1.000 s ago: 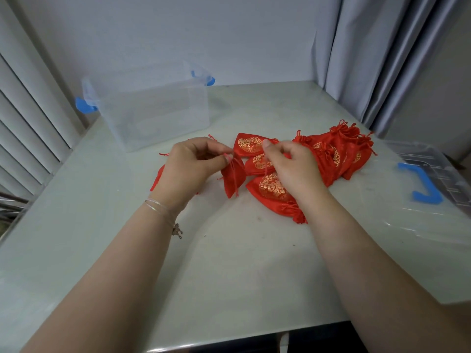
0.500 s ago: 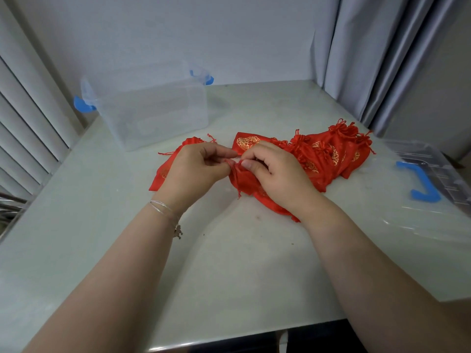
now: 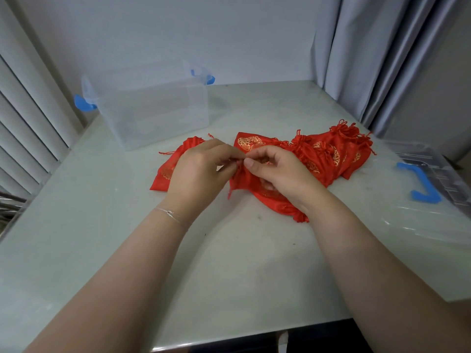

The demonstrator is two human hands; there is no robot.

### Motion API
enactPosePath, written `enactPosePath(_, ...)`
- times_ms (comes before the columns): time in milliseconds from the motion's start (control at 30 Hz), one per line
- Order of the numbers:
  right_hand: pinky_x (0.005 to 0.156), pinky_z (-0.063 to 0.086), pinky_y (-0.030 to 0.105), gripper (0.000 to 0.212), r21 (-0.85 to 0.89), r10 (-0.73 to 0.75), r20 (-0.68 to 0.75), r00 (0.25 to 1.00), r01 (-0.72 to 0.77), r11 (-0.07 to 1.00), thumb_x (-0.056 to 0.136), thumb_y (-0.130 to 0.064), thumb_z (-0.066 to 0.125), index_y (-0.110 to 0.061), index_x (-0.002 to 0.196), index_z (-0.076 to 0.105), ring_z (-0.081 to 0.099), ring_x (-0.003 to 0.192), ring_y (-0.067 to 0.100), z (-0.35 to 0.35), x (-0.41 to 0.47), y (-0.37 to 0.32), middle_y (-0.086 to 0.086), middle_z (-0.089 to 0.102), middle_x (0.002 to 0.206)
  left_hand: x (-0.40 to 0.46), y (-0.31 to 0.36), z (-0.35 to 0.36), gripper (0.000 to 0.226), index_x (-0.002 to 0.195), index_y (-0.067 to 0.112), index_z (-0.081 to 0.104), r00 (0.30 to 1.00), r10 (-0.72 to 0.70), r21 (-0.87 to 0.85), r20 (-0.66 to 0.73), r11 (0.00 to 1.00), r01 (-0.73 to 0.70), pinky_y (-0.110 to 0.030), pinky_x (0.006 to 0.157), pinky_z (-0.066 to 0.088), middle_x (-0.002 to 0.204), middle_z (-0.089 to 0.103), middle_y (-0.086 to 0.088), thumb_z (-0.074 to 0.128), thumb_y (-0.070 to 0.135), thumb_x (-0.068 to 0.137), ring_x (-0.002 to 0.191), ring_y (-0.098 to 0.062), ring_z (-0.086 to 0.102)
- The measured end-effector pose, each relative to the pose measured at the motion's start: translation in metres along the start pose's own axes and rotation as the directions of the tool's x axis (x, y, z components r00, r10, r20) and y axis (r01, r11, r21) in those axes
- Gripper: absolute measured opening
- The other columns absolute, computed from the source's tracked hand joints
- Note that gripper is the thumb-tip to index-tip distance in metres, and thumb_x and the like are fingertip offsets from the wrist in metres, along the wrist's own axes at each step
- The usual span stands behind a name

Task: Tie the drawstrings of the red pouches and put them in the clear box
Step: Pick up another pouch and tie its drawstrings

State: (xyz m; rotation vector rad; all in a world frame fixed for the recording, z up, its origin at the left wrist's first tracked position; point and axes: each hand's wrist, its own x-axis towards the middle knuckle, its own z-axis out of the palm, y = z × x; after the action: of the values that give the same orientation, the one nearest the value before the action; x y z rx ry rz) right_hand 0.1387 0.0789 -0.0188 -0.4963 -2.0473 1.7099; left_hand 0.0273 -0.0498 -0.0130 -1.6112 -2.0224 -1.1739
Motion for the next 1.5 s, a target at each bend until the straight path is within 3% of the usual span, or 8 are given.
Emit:
enactPosePath(333, 0.052, 0.056, 0.022, 0.012, 0.162, 0.140, 0.179, 0.974, -0.169, 0.972, 0.085, 0.000, 0.063, -0.011, 0.085, 0.066, 0.067, 0.058, 0.012, -0.014, -0.002, -0.006, -0.001, 0.065, 0.065, 0.000, -0.002, 0.000, 0.019, 0.091, 0.014, 0.075, 0.977, 0.205, 0.126, 0.059, 0.969, -0.211, -0.036, 0.050, 0.050, 0.084, 0.067, -0.003, 0.057, 0.014, 0.085, 0.071, -0.023, 0.065)
enactPosePath(633, 0.049, 0.054, 0.025, 0.015, 0.168, 0.179, 0.238, 0.955, -0.222, 0.960, 0.092, 0.001, 0.047, -0.011, 0.085, 0.051, 0.068, 0.055, 0.021, -0.011, -0.005, -0.010, 0.008, 0.065, 0.062, -0.002, 0.001, 0.003, 0.027, 0.092, 0.008, 0.073, 0.979, 0.192, 0.007, 0.063, 0.981, -0.192, -0.035, 0.066, 0.053, 0.090, 0.069, -0.003, 0.054, -0.007, 0.078, 0.083, -0.019, 0.065)
enactPosePath(800, 0.054, 0.055, 0.034, 0.015, 0.198, 0.189, 0.211, 0.959, -0.231, 0.953, 0.096, -0.005, 0.037, -0.011, 0.087, 0.048, 0.065, 0.053, 0.021, -0.003, -0.005, -0.013, 0.009, 0.061, 0.064, -0.001, 0.004, 0.001, 0.034, 0.094, 0.008, 0.072, 0.987, 0.153, 0.004, 0.047, 0.988, -0.154, -0.034, 0.068, 0.052, 0.089, 0.071, -0.002, 0.041, 0.004, 0.081, 0.081, -0.018, 0.066)
enactPosePath(1033, 0.065, 0.058, 0.043, 0.014, -0.190, 0.115, -0.031, 0.993, -0.119, 0.975, 0.096, -0.015, 0.041, -0.019, 0.084, 0.046, 0.058, 0.064, 0.015, -0.001, 0.002, -0.003, 0.006, 0.053, 0.075, -0.002, 0.006, 0.003, 0.020, 0.091, 0.007, 0.073, 0.979, 0.204, 0.007, 0.007, 0.979, -0.204, -0.033, 0.063, 0.054, 0.088, 0.072, 0.001, 0.055, 0.000, 0.084, 0.080, -0.011, 0.066)
enactPosePath(1133, 0.065, 0.046, 0.037, 0.022, 0.181, 0.184, 0.019, 0.983, -0.185, 0.966, 0.094, -0.012, 0.043, -0.020, 0.077, 0.054, 0.052, 0.068, 0.016, -0.003, 0.005, -0.001, 0.003, 0.051, 0.074, -0.002, 0.004, 0.003, 0.022, 0.091, 0.009, 0.074, 0.963, 0.268, 0.049, -0.023, 0.962, -0.267, -0.033, 0.061, 0.056, 0.092, 0.073, 0.001, 0.061, -0.006, 0.081, 0.083, -0.015, 0.069)
enactPosePath(1233, 0.079, 0.045, 0.044, 0.027, 0.527, 0.217, 0.213, 0.953, -0.299, 0.796, 0.093, -0.015, 0.045, -0.017, 0.074, 0.063, 0.053, 0.074, 0.020, -0.006, 0.006, 0.003, 0.005, 0.054, 0.075, -0.001, 0.003, 0.005, 0.015, 0.089, 0.009, 0.075, 0.950, 0.307, 0.045, -0.052, 0.951, -0.305, -0.034, 0.067, 0.056, 0.095, 0.073, 0.000, 0.065, 0.000, 0.082, 0.087, -0.018, 0.069)
enactPosePath(1367, 0.052, 0.031, 0.027, 0.018, 0.132, 0.135, 0.006, 0.991, -0.135, 0.982, 0.096, -0.009, 0.048, -0.017, 0.081, 0.054, 0.043, 0.057, 0.014, 0.002, 0.007, 0.006, 0.003, 0.050, 0.066, -0.002, 0.011, 0.006, 0.019, 0.087, 0.010, 0.075, 0.973, 0.218, -0.090, -0.077, 0.970, -0.225, -0.032, 0.074, 0.052, 0.087, 0.071, 0.005, 0.056, 0.013, 0.088, 0.082, -0.013, 0.064)
enactPosePath(1500, 0.050, 0.039, 0.020, 0.014, -0.150, -0.065, -0.043, 0.997, 0.058, 0.987, 0.095, -0.011, 0.055, -0.019, 0.084, 0.049, 0.053, 0.053, 0.010, 0.005, 0.006, 0.008, 0.001, 0.058, 0.065, -0.001, 0.018, 0.004, 0.019, 0.082, 0.030, 0.070, 0.986, -0.150, -0.316, -0.077, 0.941, 0.119, -0.038, 0.081, 0.051, 0.075, 0.066, 0.023, 0.061, 0.014, 0.085, 0.083, -0.009, 0.062)
